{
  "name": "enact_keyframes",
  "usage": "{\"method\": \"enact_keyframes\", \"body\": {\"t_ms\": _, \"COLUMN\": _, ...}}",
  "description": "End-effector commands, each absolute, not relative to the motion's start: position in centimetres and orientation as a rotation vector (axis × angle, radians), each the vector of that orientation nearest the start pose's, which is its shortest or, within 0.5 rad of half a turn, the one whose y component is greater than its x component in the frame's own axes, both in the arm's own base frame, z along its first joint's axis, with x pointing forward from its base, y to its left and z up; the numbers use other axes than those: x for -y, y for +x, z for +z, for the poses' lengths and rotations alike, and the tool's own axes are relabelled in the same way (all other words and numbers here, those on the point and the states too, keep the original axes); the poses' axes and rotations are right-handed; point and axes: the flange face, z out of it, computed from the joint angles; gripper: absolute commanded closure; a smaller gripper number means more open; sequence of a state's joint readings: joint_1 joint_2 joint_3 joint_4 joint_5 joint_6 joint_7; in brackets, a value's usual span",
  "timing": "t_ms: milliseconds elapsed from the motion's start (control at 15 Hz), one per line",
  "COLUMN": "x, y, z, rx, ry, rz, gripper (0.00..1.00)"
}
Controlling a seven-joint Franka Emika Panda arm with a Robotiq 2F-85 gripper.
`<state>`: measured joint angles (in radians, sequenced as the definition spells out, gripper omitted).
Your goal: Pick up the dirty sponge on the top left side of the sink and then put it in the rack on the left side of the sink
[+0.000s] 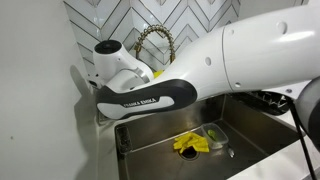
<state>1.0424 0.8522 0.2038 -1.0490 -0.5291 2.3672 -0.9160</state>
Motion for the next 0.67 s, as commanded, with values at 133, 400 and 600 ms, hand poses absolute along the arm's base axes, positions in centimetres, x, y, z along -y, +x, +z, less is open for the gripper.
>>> {"method": "enact_keyframes", "body": {"t_ms": 133, "x": -75.00, "y": 33.17, "z": 37.43, "rx": -2.577, "ry": 1.052, "rz": 0.793, "gripper": 0.42}}
{"method": "enact_keyframes", "body": {"t_ms": 400, "x": -75.18, "y": 33.26, "z": 37.50, "rx": -2.577, "ry": 1.046, "rz": 0.810, "gripper": 0.74}}
{"method": "enact_keyframes", "body": {"t_ms": 600, "x": -75.24, "y": 33.25, "z": 37.61, "rx": -2.577, "ry": 1.046, "rz": 0.816, "gripper": 0.96}}
